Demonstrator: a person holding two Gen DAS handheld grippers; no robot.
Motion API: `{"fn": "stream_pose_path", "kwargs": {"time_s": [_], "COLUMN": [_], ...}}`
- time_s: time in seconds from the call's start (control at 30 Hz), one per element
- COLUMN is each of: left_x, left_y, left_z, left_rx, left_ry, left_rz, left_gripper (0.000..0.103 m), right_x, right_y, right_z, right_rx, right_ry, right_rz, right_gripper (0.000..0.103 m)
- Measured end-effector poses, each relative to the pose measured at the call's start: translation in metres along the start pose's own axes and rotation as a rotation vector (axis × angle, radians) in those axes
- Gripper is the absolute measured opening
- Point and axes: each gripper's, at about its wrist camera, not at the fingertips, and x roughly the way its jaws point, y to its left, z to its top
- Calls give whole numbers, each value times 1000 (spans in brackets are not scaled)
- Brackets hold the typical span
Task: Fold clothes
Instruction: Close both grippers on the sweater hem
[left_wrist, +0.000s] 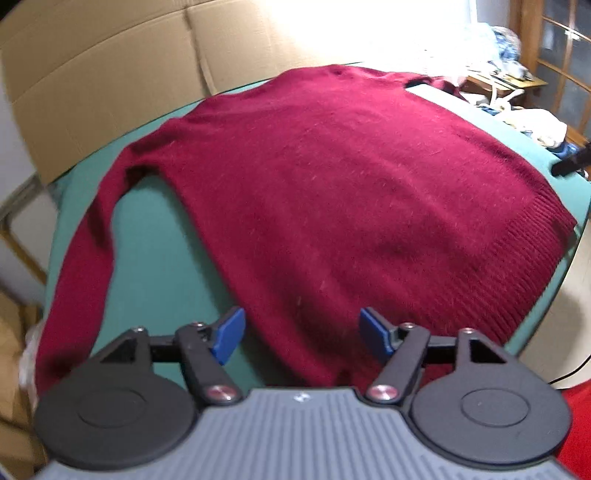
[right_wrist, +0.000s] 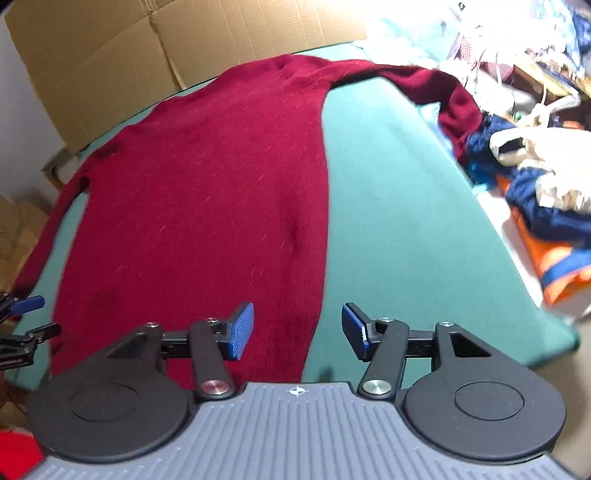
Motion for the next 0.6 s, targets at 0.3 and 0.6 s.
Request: {"fn": "stream_pose_path", "kwargs": {"time_s": [0.3,0.6], "left_x": [-4,-18], "left_y": [-18,-17], "left_z": [-27,-27], "left_rx": [-202,-424], "left_ry": [77,46], "left_rz": [-28,-22], "left_gripper": [77,0], "right_x": [10,1], "right_y": [0,-25], "right_z": [-10,-7], "right_rx": [-85,-31], "right_ry": [7,50], "right_rz": [73,169], "right_gripper": [48,6]}}
